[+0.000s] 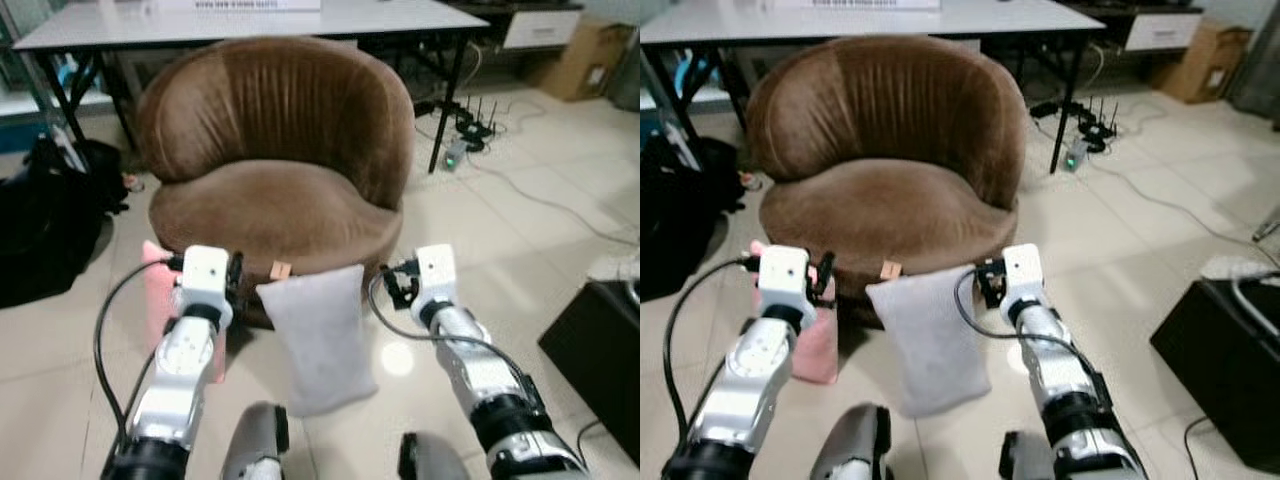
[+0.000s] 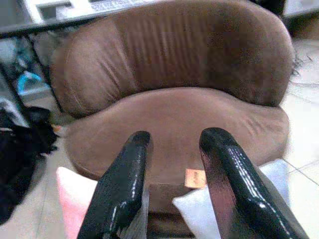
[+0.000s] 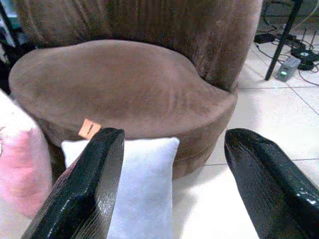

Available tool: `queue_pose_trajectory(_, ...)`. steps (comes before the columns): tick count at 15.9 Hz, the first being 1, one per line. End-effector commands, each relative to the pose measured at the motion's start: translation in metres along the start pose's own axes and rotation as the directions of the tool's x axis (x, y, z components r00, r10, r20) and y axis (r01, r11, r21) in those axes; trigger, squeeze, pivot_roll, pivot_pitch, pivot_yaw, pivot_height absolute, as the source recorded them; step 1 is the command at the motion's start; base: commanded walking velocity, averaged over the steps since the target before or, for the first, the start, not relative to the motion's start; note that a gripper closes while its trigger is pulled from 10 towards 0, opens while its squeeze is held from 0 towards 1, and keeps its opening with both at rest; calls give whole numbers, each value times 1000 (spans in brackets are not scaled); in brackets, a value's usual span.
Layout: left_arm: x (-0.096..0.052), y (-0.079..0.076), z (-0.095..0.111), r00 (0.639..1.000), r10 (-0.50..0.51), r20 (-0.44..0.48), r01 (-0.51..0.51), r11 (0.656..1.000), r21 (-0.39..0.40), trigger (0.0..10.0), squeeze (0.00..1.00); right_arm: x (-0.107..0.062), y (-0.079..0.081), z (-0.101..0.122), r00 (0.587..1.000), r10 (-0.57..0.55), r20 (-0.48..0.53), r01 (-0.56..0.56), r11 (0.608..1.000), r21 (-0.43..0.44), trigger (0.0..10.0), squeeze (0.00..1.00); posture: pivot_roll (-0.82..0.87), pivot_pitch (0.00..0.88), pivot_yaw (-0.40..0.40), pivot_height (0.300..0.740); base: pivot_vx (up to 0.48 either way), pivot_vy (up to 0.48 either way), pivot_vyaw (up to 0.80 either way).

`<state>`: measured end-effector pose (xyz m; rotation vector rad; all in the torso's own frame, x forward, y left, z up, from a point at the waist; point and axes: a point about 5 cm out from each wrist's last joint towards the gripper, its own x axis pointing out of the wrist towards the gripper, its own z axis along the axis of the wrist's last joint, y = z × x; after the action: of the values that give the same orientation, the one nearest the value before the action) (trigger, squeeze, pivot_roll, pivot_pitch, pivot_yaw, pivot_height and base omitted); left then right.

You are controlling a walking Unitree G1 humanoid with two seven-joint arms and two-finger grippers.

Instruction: Move the pillow to the sofa from floor

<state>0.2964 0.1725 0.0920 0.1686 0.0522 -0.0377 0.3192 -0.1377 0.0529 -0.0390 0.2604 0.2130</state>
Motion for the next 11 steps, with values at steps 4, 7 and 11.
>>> queue_pose_trajectory(4,-6,8,-10,999,7,-39,-6,1000,17,10000,0,2,0,4,1000,23,-6,-23,1000,-18,10000,0,21,0,14,630,0,0,0)
queue_pose_trajectory(7,-9,9,-12,999,10,-45,-9,1000,19,10000,0,1,0,3,1000,28,-11,-28,999,-18,10000,0,27,0,10,620,0,0,0)
queue_pose_trajectory(11,-10,6,-10,1000,-6,-27,6,1000,1,10000,0,1,-1,1,1000,25,-16,-26,999,-21,10000,0,28,0,3,610,0,0,0)
